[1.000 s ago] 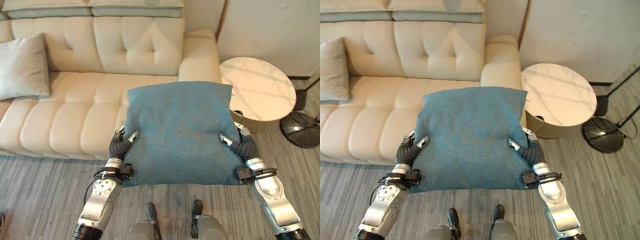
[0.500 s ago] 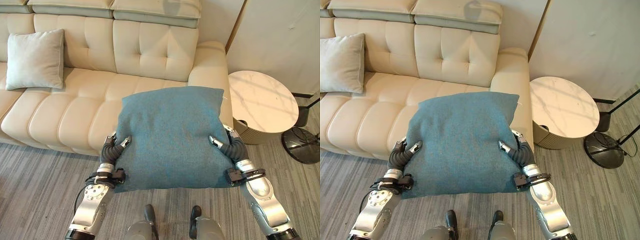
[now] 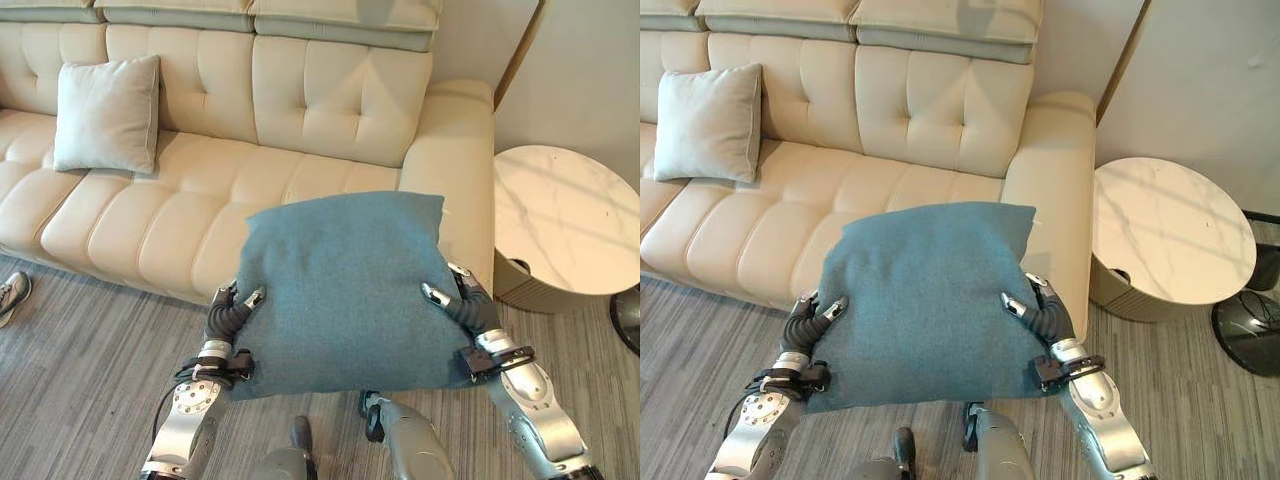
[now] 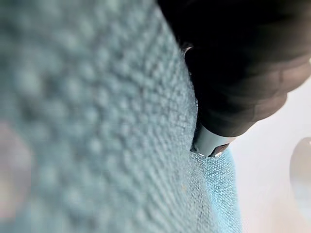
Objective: Pick up all the scattered cushions and arrange them neatly on the sofa.
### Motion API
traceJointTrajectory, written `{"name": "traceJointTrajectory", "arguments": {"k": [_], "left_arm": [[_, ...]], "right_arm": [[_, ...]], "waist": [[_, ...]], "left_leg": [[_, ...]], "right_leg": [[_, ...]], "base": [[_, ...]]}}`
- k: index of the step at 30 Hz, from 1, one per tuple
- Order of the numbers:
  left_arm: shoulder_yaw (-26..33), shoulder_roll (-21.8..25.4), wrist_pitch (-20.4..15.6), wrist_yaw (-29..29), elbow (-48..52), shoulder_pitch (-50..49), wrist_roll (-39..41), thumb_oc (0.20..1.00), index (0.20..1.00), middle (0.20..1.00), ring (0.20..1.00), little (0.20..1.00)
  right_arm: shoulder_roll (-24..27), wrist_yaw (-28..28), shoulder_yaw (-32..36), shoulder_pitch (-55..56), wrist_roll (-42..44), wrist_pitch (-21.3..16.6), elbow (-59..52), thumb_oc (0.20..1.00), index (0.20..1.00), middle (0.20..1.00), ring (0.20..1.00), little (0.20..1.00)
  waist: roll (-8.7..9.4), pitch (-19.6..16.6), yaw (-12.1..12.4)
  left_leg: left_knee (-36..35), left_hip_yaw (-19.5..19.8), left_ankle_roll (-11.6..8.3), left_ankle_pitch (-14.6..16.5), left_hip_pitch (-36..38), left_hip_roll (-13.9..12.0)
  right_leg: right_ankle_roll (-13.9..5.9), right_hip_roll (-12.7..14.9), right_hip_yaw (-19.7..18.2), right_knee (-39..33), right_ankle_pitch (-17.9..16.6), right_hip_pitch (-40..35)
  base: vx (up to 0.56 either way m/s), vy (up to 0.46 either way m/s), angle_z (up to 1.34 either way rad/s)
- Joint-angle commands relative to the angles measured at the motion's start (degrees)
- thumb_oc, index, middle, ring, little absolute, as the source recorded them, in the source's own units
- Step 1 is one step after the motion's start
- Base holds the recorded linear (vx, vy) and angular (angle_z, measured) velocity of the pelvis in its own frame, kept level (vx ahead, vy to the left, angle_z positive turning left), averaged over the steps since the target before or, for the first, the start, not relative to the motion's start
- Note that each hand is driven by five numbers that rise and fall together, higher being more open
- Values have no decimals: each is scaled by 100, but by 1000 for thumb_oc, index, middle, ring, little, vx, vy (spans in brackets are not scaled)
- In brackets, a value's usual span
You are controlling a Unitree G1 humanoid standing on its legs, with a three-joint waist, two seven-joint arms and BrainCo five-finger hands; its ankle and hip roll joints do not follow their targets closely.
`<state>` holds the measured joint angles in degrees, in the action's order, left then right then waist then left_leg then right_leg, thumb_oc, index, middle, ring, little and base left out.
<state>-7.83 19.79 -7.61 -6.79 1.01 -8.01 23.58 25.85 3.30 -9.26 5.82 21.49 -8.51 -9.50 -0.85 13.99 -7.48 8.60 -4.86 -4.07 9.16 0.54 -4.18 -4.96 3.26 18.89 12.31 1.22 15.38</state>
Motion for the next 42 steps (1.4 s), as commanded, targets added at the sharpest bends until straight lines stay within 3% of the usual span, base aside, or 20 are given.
{"name": "traceJointTrajectory", "arguments": {"k": [1,2,5,8,13,14,17,19,26,34,39,42], "left_arm": [[-270,-47,-611,423,704,371,-63,200,200,200,200,200],[-244,-78,-616,388,648,388,-35,200,200,200,200,200],[-225,-113,-535,420,559,415,-30,200,200,200,200,200],[-200,-81,-505,423,547,400,-88,200,200,200,200,200],[-76,-86,-478,354,595,322,-187,200,200,200,200,200],[-77,-102,-472,316,607,315,-212,200,200,200,200,200],[-103,-117,-510,261,608,345,-247,200,200,200,200,200],[-108,-115,-513,302,599,318,-257,200,200,200,200,200],[61,141,-484,259,481,163,-266,200,200,200,200,200],[321,559,-724,-184,243,648,-341,200,200,200,200,200],[209,683,-1104,-821,-114,1670,-450,200,200,200,200,200],[44,1017,-1339,-1424,-539,2837,-655,200,200,200,200,200]], "right_arm": [[-255,298,-164,-422,257,-658,-825,200,200,200,200,200],[-169,213,-108,-438,244,-668,-770,200,200,200,200,200],[-88,148,-30,-459,74,-632,-698,200,200,200,200,200],[-99,118,-16,-493,21,-599,-687,200,200,200,200,200],[-165,44,13,-376,-112,-572,-574,200,200,200,200,200],[-164,24,9,-336,-208,-542,-538,200,200,200,200,200],[-142,5,7,-318,-265,-522,-501,200,200,200,200,200],[-132,82,9,-257,-337,-531,-484,200,200,200,200,200],[-298,53,-290,-724,-679,-425,-312,200,200,200,200,200],[-776,-275,-749,-2050,-650,-593,-132,200,200,200,200,200],[-1185,-1156,-944,-3314,-1211,-856,115,200,200,200,200,200],[-1350,-1826,-1088,-4502,-1726,-947,527,200,200,200,200,200]], "waist": [[82,-390,-101],[44,-422,-130],[135,-445,-120],[257,-437,-43],[349,-327,169],[308,-321,223],[256,-322,252],[160,-415,230],[192,-544,483],[221,-341,859],[101,-76,1004],[8,34,1108]], "left_leg": [[832,-376,-204,-341,829,545],[1301,-690,-312,-592,713,311],[1156,-1190,-57,-264,338,11],[841,-1185,50,-13,-11,-14],[-170,-631,-186,-835,-621,-349],[-414,-261,-240,-1105,-773,-383],[-496,-40,-277,-1196,-841,-361],[-711,-151,-290,-1158,-618,-381],[-624,-353,46,-812,-353,-39],[-772,-788,235,-765,-793,153],[-696,-772,250,-834,-1478,271],[-731,-720,234,-959,-1836,318]], "right_leg": [[30,58,-157,-881,-504,-187],[141,-24,-201,-937,-328,-413],[122,61,-362,-1026,-117,-705],[56,143,-594,-1046,-35,-869],[127,113,-1221,-937,241,-1312],[139,93,-1451,-872,296,-1397],[128,95,-1628,-783,409,-1493],[73,125,-1692,-778,464,-1595],[-141,443,-2149,-851,338,-1682],[-370,644,-2040,-893,8,-965],[-381,757,-1972,-948,-206,-363],[-387,752,-1961,-965,-305,-10]], "base": [[284,-87,18],[258,-68,-9],[291,-13,-26],[234,56,-39],[241,110,-69],[238,157,-67],[239,200,-71],[258,243,-57],[181,218,-34],[-44,109,-32],[-118,43,-9],[-93,44,3]]}}
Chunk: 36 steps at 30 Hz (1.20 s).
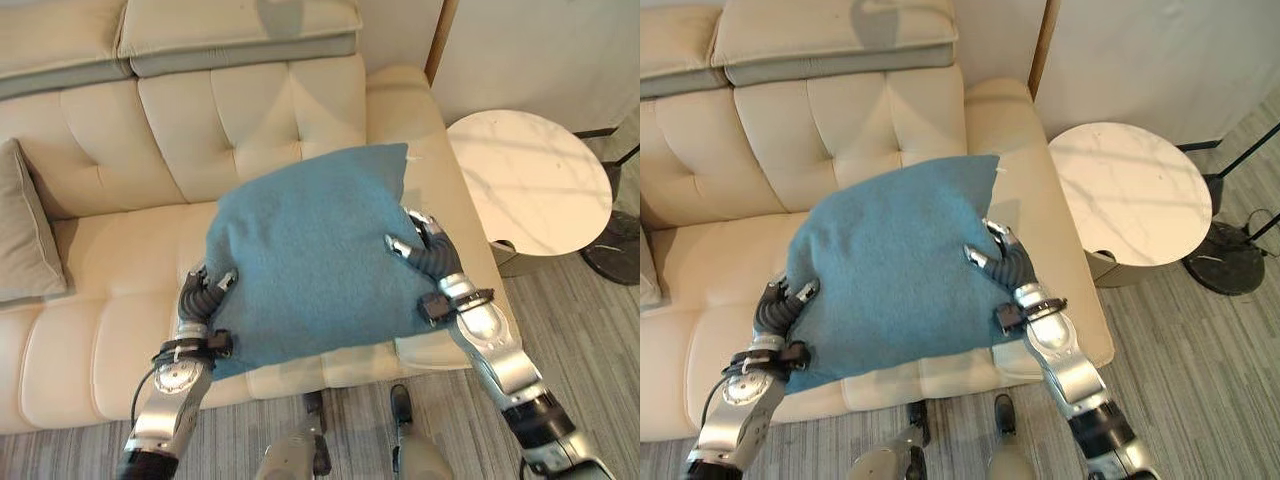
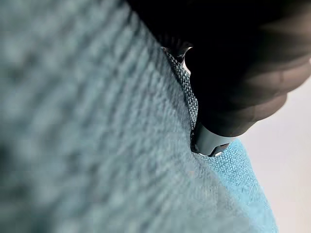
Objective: Pick up all the scattered cushions and arrange them neatly on the sofa.
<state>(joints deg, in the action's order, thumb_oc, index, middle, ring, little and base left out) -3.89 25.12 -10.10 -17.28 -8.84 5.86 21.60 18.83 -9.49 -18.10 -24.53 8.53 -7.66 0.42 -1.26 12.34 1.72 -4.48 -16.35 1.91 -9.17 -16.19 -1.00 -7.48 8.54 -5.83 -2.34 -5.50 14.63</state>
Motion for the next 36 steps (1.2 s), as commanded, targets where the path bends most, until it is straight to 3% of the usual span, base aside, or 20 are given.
{"name": "traceJointTrajectory", "arguments": {"k": [1,2,4,5,10,12,13,14,15,20,26,32,36], "left_arm": [[-355,488,-1098,-381,427,1484,-458,200,200,200,200,200],[-735,722,-1280,-960,-359,3039,-549,200,200,200,200,200],[-911,791,-1349,-1189,-765,3735,-593,200,200,200,200,200],[-1169,846,-1397,-1483,-1340,4726,-640,200,200,200,200,200],[-1692,1184,-1312,-1889,-2935,6687,-718,200,200,200,200,200],[-1824,1211,-1305,-1904,-3216,7025,-675,200,200,200,200,200],[-1868,1241,-1298,-1897,-3424,7252,-589,592,592,592,592,592],[-2125,1261,-1133,-1756,-4034,7726,-464,1000,1000,1000,1000,1000],[-2279,1322,-1016,-1575,-4440,7964,-342,1000,1000,1000,1000,1000],[-2458,1454,-764,-1092,-5038,7889,-143,1000,1000,1000,1000,1000],[-2180,1591,-582,-719,-5158,7039,101,1000,1000,1000,1000,1000],[-1683,1730,-557,-686,-4643,5891,50,1000,1000,1000,1000,1000],[-1018,1736,-733,-655,-3383,4572,32,1000,1000,1000,1000,1000]], "right_arm": [[-648,-554,-197,-1500,-432,-1040,-446,200,200,200,200,200],[-789,-1221,-211,-2775,-786,-1021,355,200,200,200,200,200],[-791,-1431,-184,-3247,-879,-1044,648,200,200,200,200,200],[-778,-1884,-176,-4000,-1128,-974,1164,200,200,200,200,200],[-540,-2646,-464,-5807,-1564,-757,2452,200,200,200,200,200],[-515,-2658,-568,-6094,-1456,-789,2746,200,200,200,200,200],[-411,-2709,-676,-6386,-1422,-751,2998,341,341,341,341,341],[-177,-2598,-1048,-6716,-1289,-628,3532,853,853,853,853,853],[39,-2485,-1220,-6824,-1128,-518,3953,1000,1000,1000,1000,1000],[372,-1822,-1395,-6267,-482,-405,4393,1000,1000,1000,1000,1000],[575,-1202,-1367,-5283,295,-296,4742,1000,1000,1000,1000,1000],[634,-1063,-1042,-4391,482,-319,4287,1000,1000,1000,1000,1000],[832,-1008,-498,-3508,363,-388,3217,1000,1000,1000,1000,1000]], "waist": [[52,202,198],[-34,246,283],[-53,291,319],[-99,358,371],[-170,547,507],[-165,575,524],[-162,615,544],[-137,673,539],[-136,759,562],[-98,957,491],[22,1179,420],[106,1291,402],[165,1244,417]], "left_leg": [[574,423,-364,849,-193,-5],[444,530,-397,716,-426,22],[399,574,-416,630,-544,23],[353,669,-471,557,-674,47],[229,858,-561,355,-1055,84],[220,898,-566,329,-1143,91],[205,937,-576,304,-1222,105],[210,974,-603,248,-1386,125],[190,1006,-624,185,-1520,146],[174,1104,-644,86,-1783,175],[224,1092,-663,53,-1863,138],[216,1070,-675,67,-1721,111],[228,1035,-659,149,-1437,91]], "right_leg": [[-131,218,504,495,342,97],[-151,227,549,495,330,334],[-151,227,564,506,297,463],[-165,251,600,544,338,585],[-234,285,651,618,331,999],[-242,288,656,638,332,1081],[-246,296,662,651,338,1159],[-266,291,681,661,313,1275],[-279,303,720,665,302,1371],[-276,278,775,703,316,1569],[-274,274,812,654,268,1587],[-259,235,822,576,247,1433],[-242,197,819,506,241,1166]], "base": [[-85,14,1],[-71,-7,1],[-59,-14,22],[-46,-17,33],[-32,-10,14],[-18,-15,4],[-33,-62,10],[-35,-80,14],[-33,-94,16],[-17,-51,28],[-21,-14,8],[-36,-2,7],[-33,17,-10]]}}
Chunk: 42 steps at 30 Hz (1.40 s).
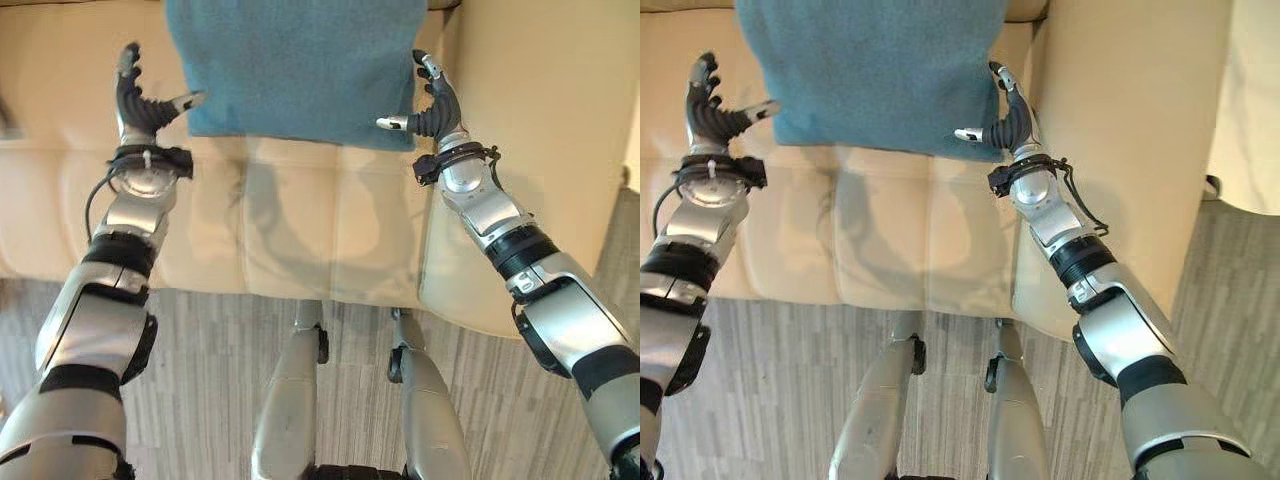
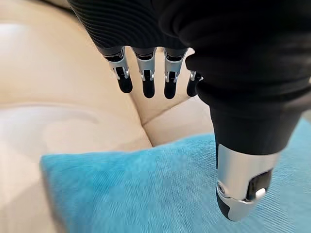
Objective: Pick up all the scattered cushions and arrange them neatly on the sofa.
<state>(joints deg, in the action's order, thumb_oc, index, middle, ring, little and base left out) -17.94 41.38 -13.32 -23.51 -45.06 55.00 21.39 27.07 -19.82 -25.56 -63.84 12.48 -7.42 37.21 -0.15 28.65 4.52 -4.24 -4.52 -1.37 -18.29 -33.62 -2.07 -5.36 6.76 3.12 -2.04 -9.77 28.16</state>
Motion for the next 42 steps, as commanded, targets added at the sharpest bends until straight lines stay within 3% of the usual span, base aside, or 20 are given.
{"name": "traceJointTrajectory", "arguments": {"k": [1,5,6,9,13,17,22,25,27,29,30,31,32,33,34,35,36,38,40,42], "left_arm": [[600,88,-483,24,634,-734,61,1000,1000,1000,1000,1000],[1205,-97,-498,399,1877,-2278,7,1000,1000,1000,1000,1000],[1472,-251,-421,750,2433,-3150,-16,1000,1000,1000,1000,1000],[1770,-512,-228,1300,2920,-4366,-47,1000,1000,1000,1000,1000],[2065,-843,66,1839,2751,-5626,-312,1000,1000,1000,1000,1000],[2182,-1372,332,2161,2055,-6496,-688,1000,1000,1000,1000,1000],[2028,-1750,392,2303,1302,-6952,-961,1000,1000,1000,1000,1000],[1961,-1834,398,2205,983,-6897,-942,1000,1000,1000,1000,1000],[1887,-1760,401,2164,987,-6773,-896,1000,1000,1000,1000,1000],[1820,-1667,405,2092,925,-6610,-943,1000,1000,1000,1000,1000],[1820,-1667,405,2092,925,-6610,-943,1000,1000,1000,1000,1000],[1812,-1652,428,2050,873,-6555,-991,1000,1000,1000,1000,1000],[1813,-1659,435,2019,853,-6551,-1032,1000,1000,1000,1000,1000],[1771,-1703,414,1976,823,-6523,-1011,1000,1000,1000,1000,1000],[1725,-1733,418,1977,808,-6489,-994,1000,1000,1000,1000,1000],[1724,-1735,417,1977,807,-6487,-994,1000,1000,1000,1000,1000],[1716,-1775,434,1911,675,-6420,-1003,1000,1000,1000,1000,1000],[1686,-1827,439,1868,730,-6402,-1032,1000,1000,1000,1000,1000],[1668,-1843,441,1874,752,-6383,-1043,1000,1000,1000,1000,1000],[1671,-1893,453,1899,777,-6391,-1049,1000,1000,1000,1000,1000]], "right_arm": [[96,53,437,716,-104,-433,-862,1000,1000,1000,1000,1000],[283,380,1058,2162,-368,-472,-2143,1000,1000,1000,1000,1000],[320,695,1387,3119,-470,-489,-2874,1000,1000,1000,1000,1000],[231,1253,1857,4529,-359,-534,-3635,1000,1000,1000,1000,1000],[71,1864,2281,6132,-238,-495,-3711,1000,1000,1000,1000,1000],[-224,2275,2312,7171,-484,-283,-2723,1000,1000,1000,1000,1000],[-468,2338,2115,7542,-725,-132,-1321,1000,1000,1000,1000,1000],[-646,2240,2035,7375,-684,-63,-545,1000,1000,1000,1000,1000],[-728,2151,2046,7280,-556,-52,-279,1000,1000,1000,1000,1000],[-790,2068,2076,7237,-408,-86,-46,1000,1000,1000,1000,1000],[-790,2068,2076,7237,-408,-86,-46,1000,1000,1000,1000,1000],[-830,2004,2124,7258,-326,-84,20,1000,1000,1000,1000,1000],[-842,1974,2143,7271,-331,-89,11,1000,1000,1000,1000,1000],[-839,1949,2123,7243,-289,-104,-30,1000,1000,1000,1000,1000],[-847,1930,2150,7222,-240,-98,39,1000,1000,1000,1000,1000],[-846,1930,2151,7220,-240,-99,40,1000,1000,1000,1000,1000],[-813,1830,2197,7168,-161,-96,-38,1000,1000,1000,1000,1000],[-629,1751,2250,7103,-151,-92,-89,1000,1000,1000,1000,1000],[-531,1730,2257,7048,-176,-83,-121,1000,1000,1000,1000,1000],[-483,1709,2271,7030,-240,-42,-142,1000,1000,1000,1000,1000]], "waist": [[66,-433,143],[109,-674,93],[169,-836,27],[302,-1111,-149],[382,-1486,-423],[396,-1791,-632],[423,-2021,-734],[423,-2026,-766],[328,-1915,-716],[200,-1871,-673],[199,-1874,-671],[159,-1912,-634],[186,-1933,-614],[249,-1944,-589],[300,-1977,-512],[285,-1984,-504],[308,-1985,-470],[177,-1875,-516],[183,-1747,-527],[221,-1714,-599]], "left_leg": [[197,-158,-328,1088,399,191],[145,-199,-291,1168,784,185],[121,-217,-261,1243,1043,180],[140,-284,-201,1391,1456,148],[172,-353,-119,1544,1968,105],[167,-441,-66,1672,2483,77],[0,-611,0,1768,2991,118],[-76,-751,17,1739,3054,107],[-76,-801,26,1603,3006,-16],[-76,-783,57,1421,2861,-139],[-76,-784,57,1421,2858,-140],[-76,-715,42,1335,2773,-178],[-70,-697,30,1274,2718,-164],[-59,-682,-6,1210,2613,-123],[-46,-670,-46,1109,2456,-97],[-50,-672,-51,1101,2446,-116],[13,-738,-222,840,2040,-224],[39,-729,-524,572,1703,-341],[214,-568,-556,681,1678,-286],[663,-352,-450,965,1623,-190]], "right_leg": [[-449,367,-77,447,679,-277],[-433,355,-36,370,670,-619],[-442,367,16,342,689,-858],[-453,367,63,337,757,-1263],[-477,364,68,387,805,-1695],[-518,336,-14,439,763,-2025],[-603,287,-241,349,543,-2232],[-731,257,-345,407,198,-2070],[-635,161,-198,955,540,-2072],[-488,-82,-278,2168,1033,-2152],[-488,-83,-280,2169,1033,-2147],[-410,-330,-378,2960,1250,-2241],[-378,-422,-428,3175,1271,-2288],[-266,-576,-455,2890,1457,-2499],[-99,-653,-379,2380,1947,-2792],[-93,-672,-382,2361,1925,-2786],[159,-869,-416,1535,2264,-2985],[284,-1023,-412,879,2160,-3022],[295,-974,-398,918,2088,-2935],[262,-833,-250,884,1900,-2799]], "base": [[-16,11,-10],[26,13,-11],[93,-2,-18],[122,6,-12],[51,38,-5],[22,60,-18],[-25,83,-36],[-194,49,-50],[-272,38,-50],[-288,41,-26],[-320,-23,-3],[-252,-68,18],[-319,-118,39],[-202,-137,30],[-129,-101,18],[-301,-225,-7],[-353,-228,-17],[-442,-234,10],[-312,-73,32],[-326,-25,18]]}}
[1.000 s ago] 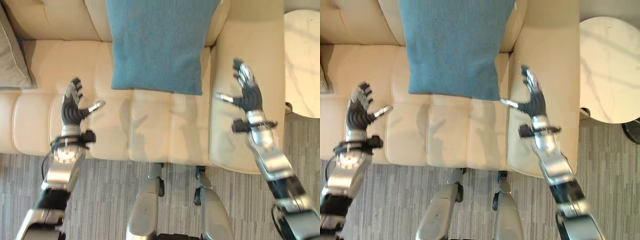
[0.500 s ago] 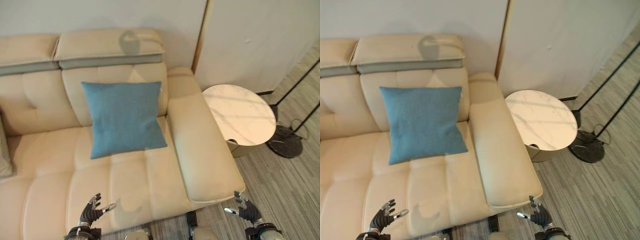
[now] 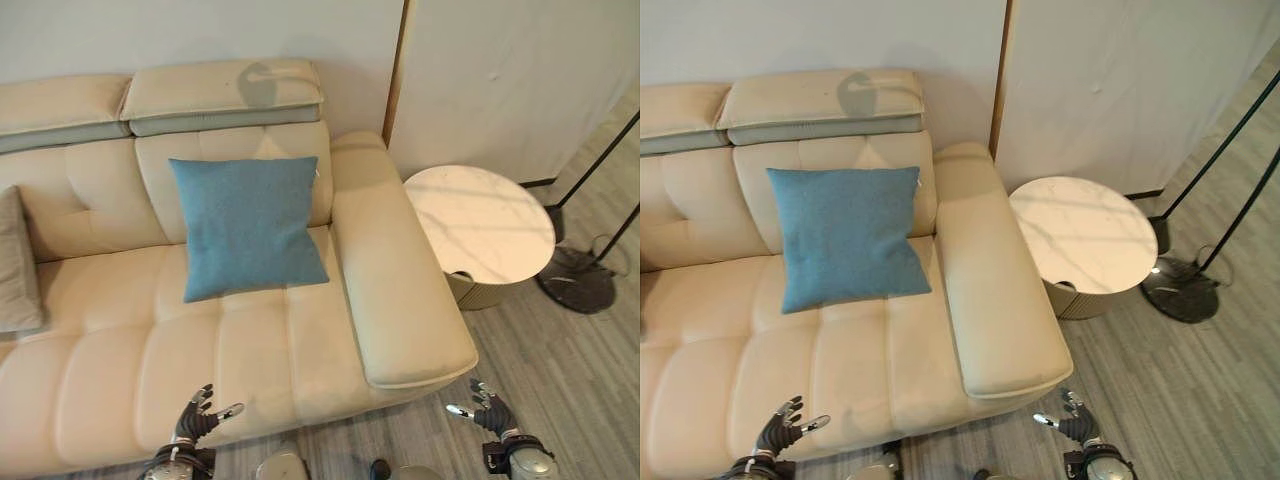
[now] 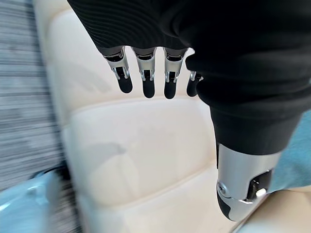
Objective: Pick up all the scattered cushions and arrange them neatly on the sofa.
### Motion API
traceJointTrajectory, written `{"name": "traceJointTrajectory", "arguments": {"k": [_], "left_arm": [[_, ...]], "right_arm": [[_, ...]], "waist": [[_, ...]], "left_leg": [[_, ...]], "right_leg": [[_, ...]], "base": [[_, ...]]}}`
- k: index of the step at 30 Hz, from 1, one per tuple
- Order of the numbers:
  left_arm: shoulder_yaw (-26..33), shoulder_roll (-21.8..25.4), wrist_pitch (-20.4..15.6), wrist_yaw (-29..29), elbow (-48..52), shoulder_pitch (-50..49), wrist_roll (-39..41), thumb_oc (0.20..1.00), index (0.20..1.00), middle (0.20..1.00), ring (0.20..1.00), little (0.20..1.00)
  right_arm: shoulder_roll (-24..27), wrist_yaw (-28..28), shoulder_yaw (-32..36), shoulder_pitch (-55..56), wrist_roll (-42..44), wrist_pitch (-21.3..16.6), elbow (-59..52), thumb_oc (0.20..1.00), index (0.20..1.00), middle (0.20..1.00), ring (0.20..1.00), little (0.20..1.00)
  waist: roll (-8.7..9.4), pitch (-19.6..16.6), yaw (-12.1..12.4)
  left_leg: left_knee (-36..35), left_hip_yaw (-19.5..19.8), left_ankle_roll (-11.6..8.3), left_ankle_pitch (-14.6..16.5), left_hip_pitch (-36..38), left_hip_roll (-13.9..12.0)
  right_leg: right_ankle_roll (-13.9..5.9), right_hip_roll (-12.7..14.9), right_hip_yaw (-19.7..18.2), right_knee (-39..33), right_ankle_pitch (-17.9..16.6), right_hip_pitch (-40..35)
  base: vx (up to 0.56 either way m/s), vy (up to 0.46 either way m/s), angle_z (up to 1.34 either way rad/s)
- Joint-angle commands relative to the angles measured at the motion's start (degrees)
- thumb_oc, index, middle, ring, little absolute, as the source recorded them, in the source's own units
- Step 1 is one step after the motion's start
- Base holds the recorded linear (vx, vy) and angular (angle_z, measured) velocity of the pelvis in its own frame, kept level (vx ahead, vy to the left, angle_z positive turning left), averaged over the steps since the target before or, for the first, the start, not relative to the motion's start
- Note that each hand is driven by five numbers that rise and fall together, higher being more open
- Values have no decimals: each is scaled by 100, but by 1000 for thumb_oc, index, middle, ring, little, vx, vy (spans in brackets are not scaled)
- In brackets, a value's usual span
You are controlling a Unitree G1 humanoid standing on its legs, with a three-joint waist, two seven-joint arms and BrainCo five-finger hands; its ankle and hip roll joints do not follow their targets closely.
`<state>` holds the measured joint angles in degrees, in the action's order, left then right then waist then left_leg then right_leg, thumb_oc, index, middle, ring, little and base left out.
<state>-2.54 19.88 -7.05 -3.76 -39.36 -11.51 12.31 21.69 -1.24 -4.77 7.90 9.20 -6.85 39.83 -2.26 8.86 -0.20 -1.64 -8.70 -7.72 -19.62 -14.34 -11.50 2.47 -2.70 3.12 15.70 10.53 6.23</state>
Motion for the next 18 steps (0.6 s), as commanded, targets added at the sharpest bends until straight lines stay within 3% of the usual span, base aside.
{"name": "traceJointTrajectory", "arguments": {"k": [1,3,4,5,6,8,12,18], "left_arm": [[115,260,-177,-52,217,235,-184,1000,1000,1000,1000,1000],[94,281,-191,-6,222,222,-202,1000,1000,1000,1000,1000],[95,281,-191,-6,221,223,-202,1000,1000,1000,1000,1000],[113,250,-191,0,220,211,-184,1000,1000,1000,1000,1000],[116,228,-190,-11,203,214,-175,1000,1000,1000,1000,1000],[84,157,-169,-37,209,196,-153,1000,1000,1000,1000,1000],[67,188,-186,-49,156,228,-201,1000,1000,1000,1000,1000],[182,231,-171,-33,-54,208,-195,1000,1000,1000,1000,1000]], "right_arm": [[57,-152,219,-104,74,-98,-445,1000,1000,1000,1000,1000],[92,-117,177,-76,63,-108,-518,1000,1000,1000,1000,1000],[93,-117,177,-77,62,-108,-518,1000,1000,1000,1000,1000],[134,-85,179,-48,35,-115,-556,1000,1000,1000,1000,1000],[138,-87,180,-46,22,-118,-539,1000,1000,1000,1000,1000],[78,-107,183,-46,-3,-122,-425,1000,1000,1000,1000,1000],[77,-129,94,-82,-106,-92,-191,1000,1000,1000,1000,1000],[171,-129,-90,-220,-403,10,112,1000,1000,1000,1000,1000]], "waist": [[488,252,-174],[591,227,-225],[587,218,-227],[618,169,-300],[598,137,-331],[465,-46,-432],[421,-178,-449],[482,-296,-302]], "left_leg": [[650,94,249,1359,-197,797],[1040,257,336,1908,81,923],[1042,260,336,1902,66,919],[1289,398,370,2351,489,999],[1235,411,369,2442,694,996],[568,296,358,2305,1135,886],[-83,262,333,2179,1433,908],[-336,289,388,2181,1644,968]], "right_leg": [[-556,229,-199,-899,-264,-523],[-594,408,-212,-972,-446,-389],[-593,403,-210,-978,-456,-378],[-606,503,-214,-1082,-549,-294],[-618,502,-207,-1131,-576,-264],[-657,427,-81,-1309,-643,-244],[-717,396,2,-1582,-809,-295],[-812,396,-46,-1957,-1040,-500]], "base": [[-281,-5,-2],[-209,-2,3],[-203,2,6],[-155,28,-2],[-181,73,-9],[-78,68,5],[-35,41,16],[-25,43,1]]}}
